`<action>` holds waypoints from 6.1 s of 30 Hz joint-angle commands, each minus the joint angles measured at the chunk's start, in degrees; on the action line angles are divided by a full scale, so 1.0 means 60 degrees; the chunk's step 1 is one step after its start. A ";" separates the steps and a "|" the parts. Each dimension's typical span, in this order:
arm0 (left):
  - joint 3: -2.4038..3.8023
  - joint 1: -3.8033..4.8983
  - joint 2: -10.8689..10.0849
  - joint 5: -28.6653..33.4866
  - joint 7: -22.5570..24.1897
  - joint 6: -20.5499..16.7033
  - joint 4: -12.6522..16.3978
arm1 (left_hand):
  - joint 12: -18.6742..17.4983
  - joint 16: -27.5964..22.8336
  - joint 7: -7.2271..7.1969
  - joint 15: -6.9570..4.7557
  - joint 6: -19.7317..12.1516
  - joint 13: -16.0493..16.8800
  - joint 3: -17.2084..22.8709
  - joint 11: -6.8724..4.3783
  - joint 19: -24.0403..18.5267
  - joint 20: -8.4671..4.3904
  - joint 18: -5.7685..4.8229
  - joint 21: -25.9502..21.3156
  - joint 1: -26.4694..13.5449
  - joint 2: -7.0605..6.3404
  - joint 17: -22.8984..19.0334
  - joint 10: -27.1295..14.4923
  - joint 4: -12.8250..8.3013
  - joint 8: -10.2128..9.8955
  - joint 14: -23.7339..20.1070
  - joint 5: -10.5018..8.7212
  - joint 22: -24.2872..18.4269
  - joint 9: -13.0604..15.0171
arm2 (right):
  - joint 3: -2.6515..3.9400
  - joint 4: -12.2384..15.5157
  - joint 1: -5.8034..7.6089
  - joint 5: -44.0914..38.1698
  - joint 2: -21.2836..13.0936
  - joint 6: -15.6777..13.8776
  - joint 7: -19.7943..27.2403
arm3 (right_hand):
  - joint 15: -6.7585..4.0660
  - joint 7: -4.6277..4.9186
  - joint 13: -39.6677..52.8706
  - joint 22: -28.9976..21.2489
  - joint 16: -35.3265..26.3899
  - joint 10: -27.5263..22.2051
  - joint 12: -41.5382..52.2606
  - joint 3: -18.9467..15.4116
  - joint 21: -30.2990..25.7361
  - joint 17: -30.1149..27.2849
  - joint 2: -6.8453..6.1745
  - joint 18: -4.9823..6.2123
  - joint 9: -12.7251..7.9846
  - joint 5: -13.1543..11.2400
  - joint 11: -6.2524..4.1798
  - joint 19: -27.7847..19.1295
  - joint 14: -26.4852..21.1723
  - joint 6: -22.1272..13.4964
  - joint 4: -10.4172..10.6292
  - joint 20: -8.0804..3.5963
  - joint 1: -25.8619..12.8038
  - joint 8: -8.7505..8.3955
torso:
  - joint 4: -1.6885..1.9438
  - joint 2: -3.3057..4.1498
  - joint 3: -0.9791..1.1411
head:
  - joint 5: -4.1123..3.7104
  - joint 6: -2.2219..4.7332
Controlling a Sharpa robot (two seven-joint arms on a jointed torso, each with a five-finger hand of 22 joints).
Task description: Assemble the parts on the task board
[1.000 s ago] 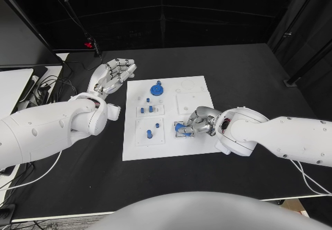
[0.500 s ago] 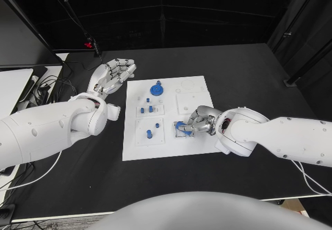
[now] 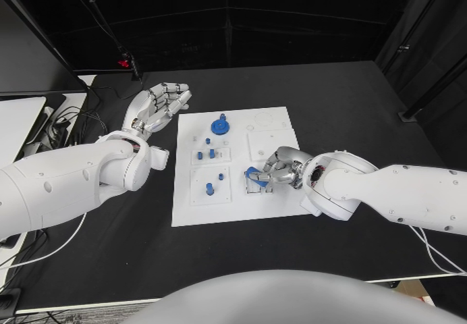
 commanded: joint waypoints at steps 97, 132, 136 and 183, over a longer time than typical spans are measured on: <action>0.0010 -0.0009 0.0001 0.0007 0.0357 0.0100 0.0007 | 0.0098 0.0101 0.1322 -0.0003 -0.0085 -0.0016 -0.0079 -0.0007 0.0005 0.0001 -0.0156 0.0066 0.0035 0.0159 -0.0056 -0.0093 -0.0001 0.0088 -0.0069 0.0074 -0.0035 -0.0013 | 0.0005 0.0431 0.0013 0.0050 -0.0508 -0.0522 0.0778 | -0.0045 -0.0213 0.2514 0.2516 0.0024 0.1011 0.0024 -0.1290 0.0031 0.2515 -0.0287 -0.0142 0.0961 -0.2898 -0.0027 0.1025 0.0992 -0.0349 0.0025 -0.0064 -0.0571 0.1205 | -0.0005 0.0003 0.0002 | -0.0047 0.0001; 0.0010 -0.0025 0.0004 0.0007 0.0360 0.0102 0.0016 | 0.0098 0.0101 0.1322 -0.0003 -0.0085 -0.0016 -0.0079 -0.0007 0.0005 0.0001 -0.0156 0.0066 0.0035 0.0159 -0.0056 -0.0093 -0.0001 0.0088 -0.0069 0.0074 -0.0035 -0.0013 | 0.0001 -0.0070 0.0010 -0.0406 -0.0012 0.0834 -0.0144 | -0.0572 -0.0879 0.2514 0.2516 0.0024 0.1011 0.0024 -0.0593 0.0031 0.2515 0.0165 -0.0142 0.3578 -0.2431 -0.0636 0.1025 0.0992 -0.0865 -0.0097 -0.0568 0.0989 0.3753 | 0.0006 -0.0002 0.0002 | -0.0041 0.0001; 0.0010 -0.0025 0.0005 0.0007 0.0355 0.0102 0.0010 | 0.0102 0.0106 0.1322 -0.0003 -0.0087 -0.0016 -0.0082 -0.0006 0.0004 0.0001 -0.0156 0.0067 0.0041 0.0166 -0.0061 -0.0096 -0.0001 0.0092 -0.0071 0.0077 -0.0037 -0.0013 | 0.0001 -0.0093 0.0010 -0.0426 -0.0004 0.0985 -0.0251 | -0.0588 -0.0891 0.2514 0.2516 0.0024 0.1011 0.0024 -0.0498 0.0031 0.2515 0.0218 -0.0142 0.3593 -0.2043 -0.0647 0.1025 0.0992 -0.0884 -0.0118 -0.0588 0.1238 0.3632 | -0.0005 -0.0004 0.0001 | -0.0036 0.0001; 0.0010 -0.0028 -0.0038 0.0007 0.0364 0.0101 0.0014 | 0.0120 0.0132 0.1323 -0.0002 -0.0100 -0.0017 -0.0106 -0.0005 0.0001 0.0001 -0.0157 0.0070 0.0065 0.0186 -0.0084 -0.0109 -0.0001 0.0113 -0.0081 0.0086 -0.0047 -0.0014 | -0.0026 0.0653 0.0173 -0.3272 -0.2686 0.0082 0.0014 | 0.0134 0.0079 0.2514 0.2507 0.0024 0.1011 0.0024 -0.1268 0.0011 0.2515 -0.0218 -0.0136 0.2062 -0.0781 0.0227 0.1010 0.0992 -0.1880 0.0061 0.0065 0.0009 0.1513 | -0.0027 0.0007 0.0002 | -0.0682 0.0001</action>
